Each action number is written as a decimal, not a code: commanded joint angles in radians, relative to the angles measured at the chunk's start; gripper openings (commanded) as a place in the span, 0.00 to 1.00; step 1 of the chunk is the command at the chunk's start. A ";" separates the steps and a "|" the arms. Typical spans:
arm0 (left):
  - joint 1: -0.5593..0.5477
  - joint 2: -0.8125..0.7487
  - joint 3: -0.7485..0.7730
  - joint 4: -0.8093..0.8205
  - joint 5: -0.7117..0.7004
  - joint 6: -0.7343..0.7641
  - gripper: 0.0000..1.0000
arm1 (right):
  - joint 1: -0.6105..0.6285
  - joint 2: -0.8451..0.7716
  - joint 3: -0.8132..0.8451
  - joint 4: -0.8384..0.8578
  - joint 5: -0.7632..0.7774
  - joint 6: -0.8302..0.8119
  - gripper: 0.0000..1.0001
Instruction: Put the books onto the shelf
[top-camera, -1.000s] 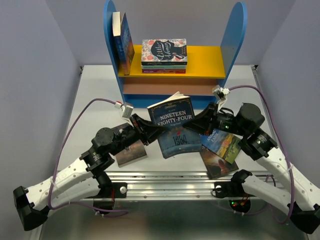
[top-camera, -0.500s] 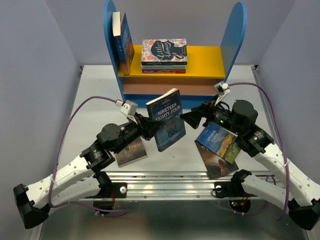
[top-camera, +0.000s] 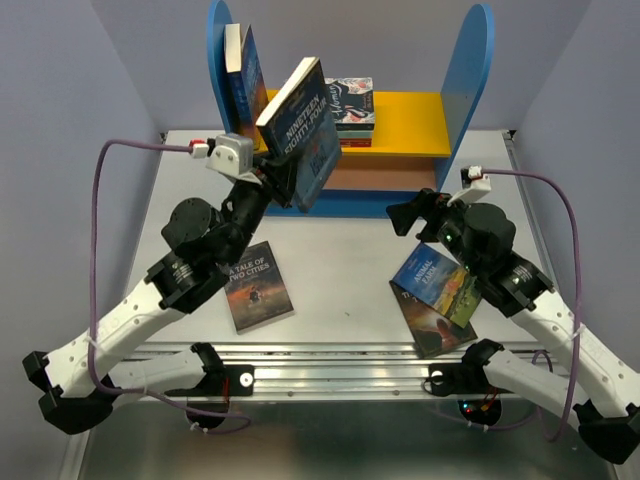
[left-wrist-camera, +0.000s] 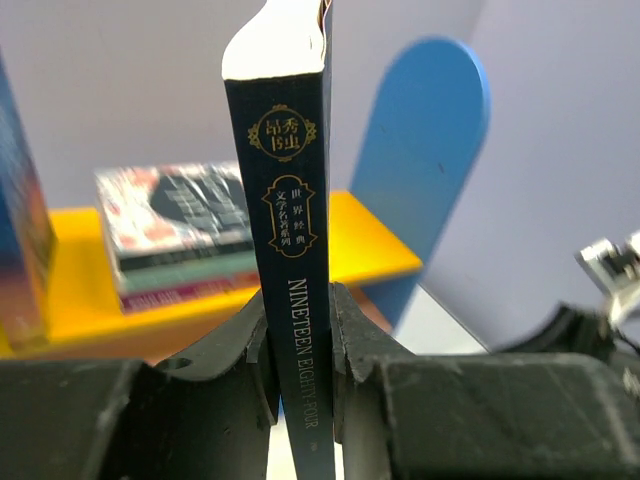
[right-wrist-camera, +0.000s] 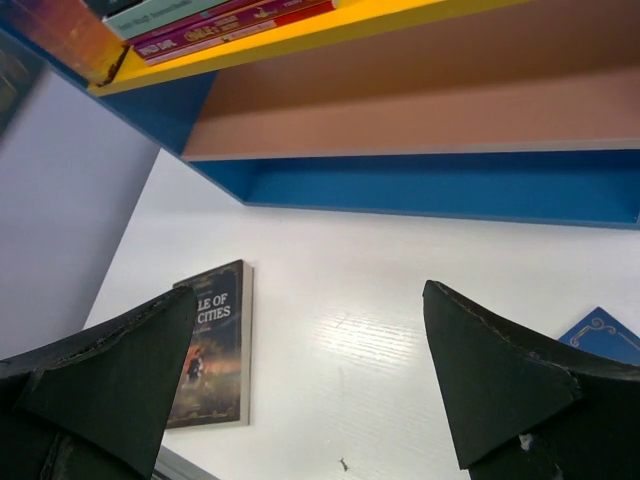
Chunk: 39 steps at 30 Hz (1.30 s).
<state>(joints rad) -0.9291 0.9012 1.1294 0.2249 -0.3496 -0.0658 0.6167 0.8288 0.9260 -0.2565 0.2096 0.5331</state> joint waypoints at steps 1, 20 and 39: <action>0.001 0.105 0.202 0.205 -0.112 0.228 0.00 | 0.005 0.019 0.011 0.003 0.053 -0.022 1.00; 0.452 0.479 0.506 0.424 0.165 0.333 0.00 | 0.005 0.066 0.036 0.019 0.083 -0.085 1.00; 0.544 0.548 0.351 0.472 0.140 0.245 0.00 | 0.005 0.142 0.059 0.017 0.073 -0.108 1.00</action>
<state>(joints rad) -0.3851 1.4868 1.5124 0.5777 -0.1913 0.2070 0.6170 0.9722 0.9321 -0.2695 0.2768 0.4408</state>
